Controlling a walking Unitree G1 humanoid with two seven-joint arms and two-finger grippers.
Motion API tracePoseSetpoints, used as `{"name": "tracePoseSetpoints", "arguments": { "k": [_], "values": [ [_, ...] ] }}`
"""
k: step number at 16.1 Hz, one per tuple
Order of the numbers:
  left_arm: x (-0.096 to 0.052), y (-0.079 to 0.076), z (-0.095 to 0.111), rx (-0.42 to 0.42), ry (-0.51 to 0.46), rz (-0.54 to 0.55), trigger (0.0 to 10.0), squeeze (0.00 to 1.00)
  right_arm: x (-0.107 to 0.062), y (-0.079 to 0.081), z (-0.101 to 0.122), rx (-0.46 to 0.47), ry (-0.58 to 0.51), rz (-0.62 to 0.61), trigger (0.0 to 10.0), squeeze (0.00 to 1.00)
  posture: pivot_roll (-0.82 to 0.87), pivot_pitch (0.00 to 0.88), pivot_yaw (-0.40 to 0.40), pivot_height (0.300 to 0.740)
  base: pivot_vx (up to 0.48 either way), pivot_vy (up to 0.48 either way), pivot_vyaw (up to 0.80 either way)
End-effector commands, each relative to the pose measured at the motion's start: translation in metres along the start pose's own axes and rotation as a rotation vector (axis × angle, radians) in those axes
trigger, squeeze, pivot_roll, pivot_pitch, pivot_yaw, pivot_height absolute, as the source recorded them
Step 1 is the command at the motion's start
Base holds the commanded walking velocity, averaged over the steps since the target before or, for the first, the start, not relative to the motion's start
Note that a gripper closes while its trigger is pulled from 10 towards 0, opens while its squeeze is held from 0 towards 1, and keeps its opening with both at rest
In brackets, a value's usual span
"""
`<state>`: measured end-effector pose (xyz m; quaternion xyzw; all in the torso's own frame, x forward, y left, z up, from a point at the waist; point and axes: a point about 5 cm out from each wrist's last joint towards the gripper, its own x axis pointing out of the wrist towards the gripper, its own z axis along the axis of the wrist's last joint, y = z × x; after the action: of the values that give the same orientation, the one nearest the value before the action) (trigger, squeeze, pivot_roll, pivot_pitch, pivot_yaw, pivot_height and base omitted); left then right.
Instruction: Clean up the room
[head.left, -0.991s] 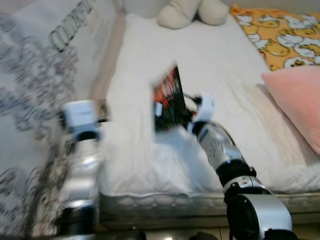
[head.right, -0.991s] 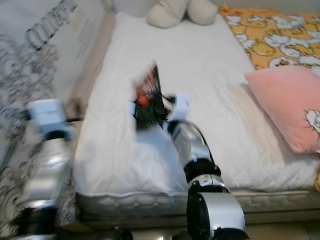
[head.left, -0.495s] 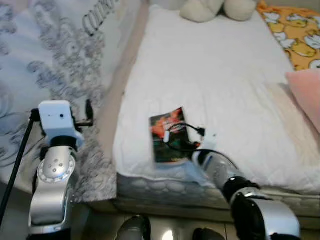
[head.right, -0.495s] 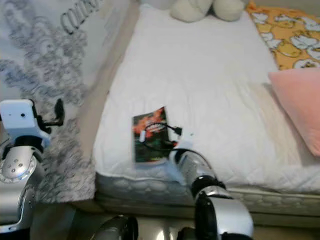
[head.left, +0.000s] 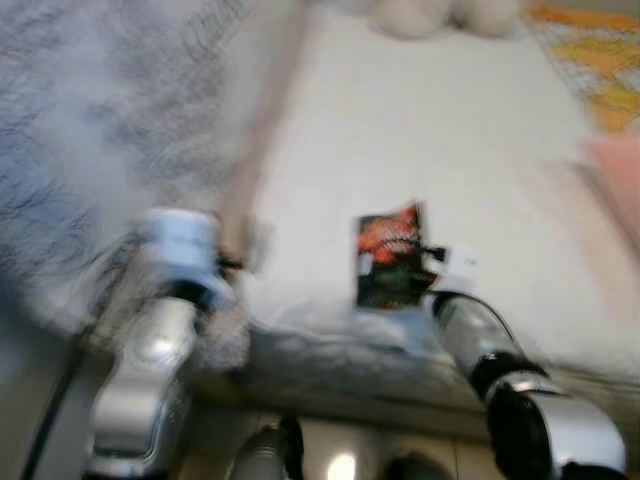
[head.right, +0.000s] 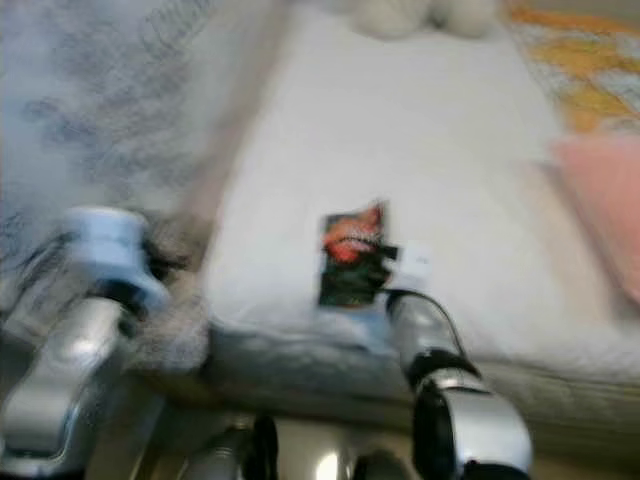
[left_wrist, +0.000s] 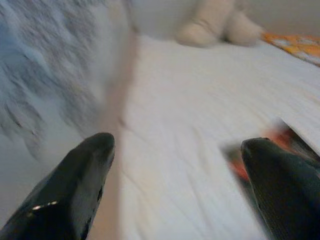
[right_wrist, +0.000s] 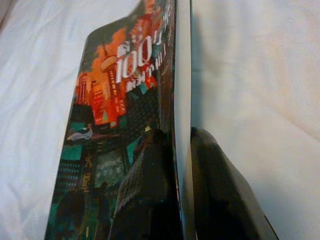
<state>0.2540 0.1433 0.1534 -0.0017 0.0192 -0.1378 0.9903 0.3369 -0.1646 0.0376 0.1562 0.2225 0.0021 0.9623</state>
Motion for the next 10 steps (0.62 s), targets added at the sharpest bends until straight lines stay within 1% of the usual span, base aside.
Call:
{"name": "tracePoseSetpoints", "arguments": {
  "k": [1,3,4,6,7,8,9,10],
  "values": [
    [-0.002,-0.003,-0.004,-0.004,0.044,-0.063,10.0,0.0,0.001,0.004,-0.001,0.005,0.004,-0.004,10.0,0.0,0.12,0.155,0.054,0.736,0.0,0.0,0.0],
    [-0.004,-0.007,0.0,-0.01,0.033,-0.102,10.0,0.0,0.002,0.003,0.004,0.023,-0.008,-0.019,10.0,0.0,0.12,0.158,0.058,0.736,0.0,0.0,0.0],
    [-0.006,-0.011,0.005,-0.026,0.022,-0.127,10.0,0.0,0.003,0.003,0.008,0.023,-0.016,-0.028,10.0,0.0,0.13,0.161,0.059,0.736,0.0,0.0,0.0],
    [-0.008,-0.014,0.005,-0.022,0.026,-0.137,10.0,0.0,0.004,0.002,0.015,0.017,-0.034,-0.047,10.0,0.0,0.14,0.165,0.062,0.736,0.0,0.0,0.0],
    [-0.013,-0.017,0.004,-0.024,0.036,-0.152,10.0,0.0,0.004,0.001,0.022,0.013,-0.056,-0.067,10.0,0.0,0.16,0.168,0.064,0.736,0.0,0.0,0.0],
    [-0.014,-0.02,0.003,-0.021,0.041,-0.161,10.0,0.0,0.005,0.0,0.029,-0.009,-0.072,-0.078,10.0,0.0,0.16,0.168,0.066,0.736,0.0,0.0,0.0],
    [-0.015,-0.02,0.003,-0.021,0.041,-0.161,10.0,0.0,0.005,0.0,0.029,-0.014,-0.074,-0.078,10.0,0.0,0.16,0.168,0.066,0.736,0.0,0.0,0.0],
    [-0.016,-0.024,0.002,-0.021,0.028,-0.149,10.0,0.0,0.006,0.002,0.037,-0.044,-0.101,-0.069,10.0,0.0,0.16,0.155,0.055,0.736,0.0,0.0,0.0]
  ]
}}
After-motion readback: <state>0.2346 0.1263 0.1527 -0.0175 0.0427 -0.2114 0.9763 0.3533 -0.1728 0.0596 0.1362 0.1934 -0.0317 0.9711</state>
